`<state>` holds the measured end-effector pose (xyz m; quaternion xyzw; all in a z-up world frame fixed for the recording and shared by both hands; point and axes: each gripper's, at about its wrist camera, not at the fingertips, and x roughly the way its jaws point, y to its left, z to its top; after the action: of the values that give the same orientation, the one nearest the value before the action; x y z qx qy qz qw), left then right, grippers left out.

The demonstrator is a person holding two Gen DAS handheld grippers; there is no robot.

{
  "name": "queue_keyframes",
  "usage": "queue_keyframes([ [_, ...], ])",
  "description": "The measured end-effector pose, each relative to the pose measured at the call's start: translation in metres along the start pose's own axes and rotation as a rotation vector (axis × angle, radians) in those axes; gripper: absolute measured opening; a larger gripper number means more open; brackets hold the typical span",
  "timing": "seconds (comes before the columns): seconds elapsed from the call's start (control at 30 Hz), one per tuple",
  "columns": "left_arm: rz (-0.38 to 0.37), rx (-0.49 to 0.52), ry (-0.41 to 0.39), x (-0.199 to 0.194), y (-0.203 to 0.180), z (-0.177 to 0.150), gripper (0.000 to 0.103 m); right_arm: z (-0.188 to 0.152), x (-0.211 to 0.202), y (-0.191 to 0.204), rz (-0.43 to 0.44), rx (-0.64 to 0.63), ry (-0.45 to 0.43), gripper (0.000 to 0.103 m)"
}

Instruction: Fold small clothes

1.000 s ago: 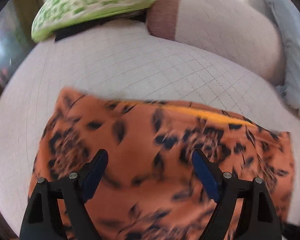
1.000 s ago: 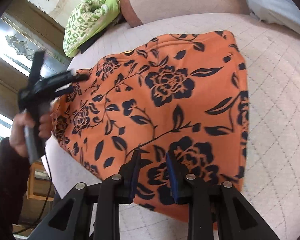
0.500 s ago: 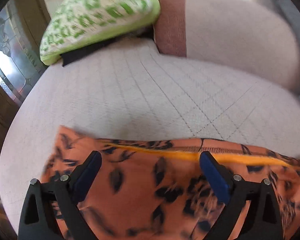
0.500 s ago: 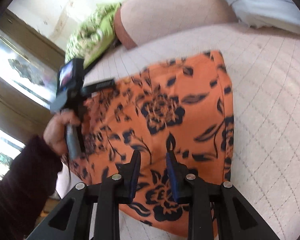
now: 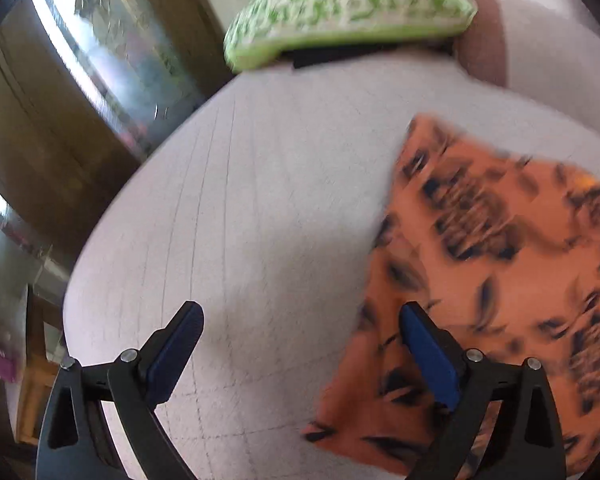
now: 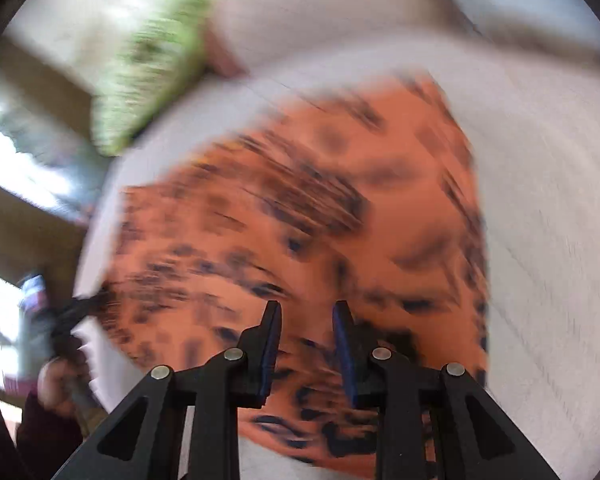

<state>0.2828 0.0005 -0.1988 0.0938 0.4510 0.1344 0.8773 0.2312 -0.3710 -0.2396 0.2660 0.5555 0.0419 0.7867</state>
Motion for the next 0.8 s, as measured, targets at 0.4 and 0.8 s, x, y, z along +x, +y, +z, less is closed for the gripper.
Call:
queue_keyframes([
  [0.4, -0.438, 0.213, -0.035, -0.074, -0.243, 0.059, 0.098, 0.025, -0.067, -0.062, 0.111, 0.268, -0.316, 0.029],
  [0.8, -0.455, 0.173, 0.071, -0.026, -0.282, 0.1, 0.102, 0.037, -0.087, -0.09, 0.136, 0.305, -0.385, 0.029],
])
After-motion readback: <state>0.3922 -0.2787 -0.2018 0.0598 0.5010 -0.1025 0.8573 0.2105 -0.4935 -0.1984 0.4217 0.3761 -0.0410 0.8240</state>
